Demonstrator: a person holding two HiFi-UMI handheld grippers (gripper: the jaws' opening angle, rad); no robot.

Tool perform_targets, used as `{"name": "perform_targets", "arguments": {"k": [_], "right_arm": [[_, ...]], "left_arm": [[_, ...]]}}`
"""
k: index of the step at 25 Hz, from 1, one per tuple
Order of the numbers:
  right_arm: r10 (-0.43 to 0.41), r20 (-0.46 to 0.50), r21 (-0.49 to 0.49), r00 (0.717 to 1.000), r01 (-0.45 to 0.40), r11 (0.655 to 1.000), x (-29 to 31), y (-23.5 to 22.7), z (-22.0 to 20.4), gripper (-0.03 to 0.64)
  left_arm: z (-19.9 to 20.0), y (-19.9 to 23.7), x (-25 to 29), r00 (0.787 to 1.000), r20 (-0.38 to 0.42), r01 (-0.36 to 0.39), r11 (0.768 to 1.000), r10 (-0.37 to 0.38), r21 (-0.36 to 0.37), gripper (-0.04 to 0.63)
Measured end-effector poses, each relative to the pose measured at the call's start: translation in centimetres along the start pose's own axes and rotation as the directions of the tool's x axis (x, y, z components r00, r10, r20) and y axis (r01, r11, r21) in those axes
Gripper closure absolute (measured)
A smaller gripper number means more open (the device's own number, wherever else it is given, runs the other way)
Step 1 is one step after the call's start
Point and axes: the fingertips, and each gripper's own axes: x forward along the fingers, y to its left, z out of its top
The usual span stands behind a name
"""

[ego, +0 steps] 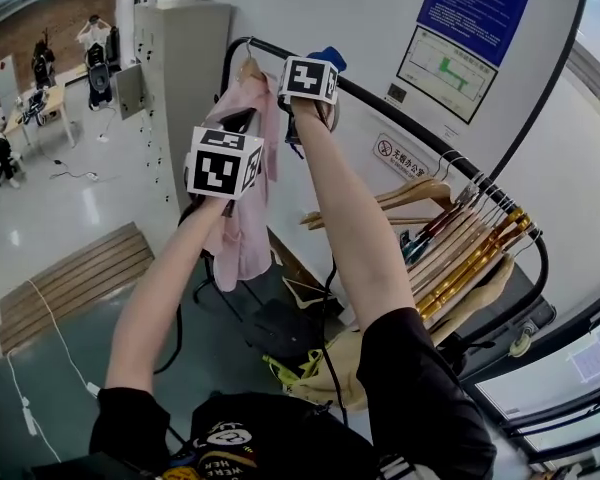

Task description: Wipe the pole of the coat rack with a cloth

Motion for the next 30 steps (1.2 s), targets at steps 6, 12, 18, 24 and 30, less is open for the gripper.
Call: {"name": "perform_targets", "arguments": {"k": [6,12,18,24,30], "right_arm": [[-0.03,-0.002,0.024,1.0,0.03,0.999,2.1,1.3,0.0,0.615],[-0.065,-0.023,0.092,0.998,0.067,0.993,2.3,0.7,-0.4,0.615],[-0.144,-0.008,0.105,0.99,0.144,0.984,-0.8,-1.6,-1.0,0.615],[-0.213,0.001,0.156,0.977,0.21,0.965,-5.0,-5.0,-2.3,0.615],[-0.261,0.008,0.196,0.965,0.254,0.947,-9.2,-8.3,-3.6,0.615]], "left_arm": [[-0.4,2.3,0.8,0.999,-0.01,0.032,0.999,-0.032,0.01,0.594],[-0.7,3.5,0.9,0.996,-0.015,0.088,0.996,-0.087,0.02,0.594],[-1.0,1.8,0.3,0.986,-0.014,0.164,0.986,-0.164,0.017,0.594],[-1.1,-1.8,-0.5,0.97,-0.017,0.245,0.969,-0.244,0.028,0.594],[-0.6,-6.0,-1.1,0.95,-0.008,0.312,0.95,-0.312,0.03,0.594]]}}
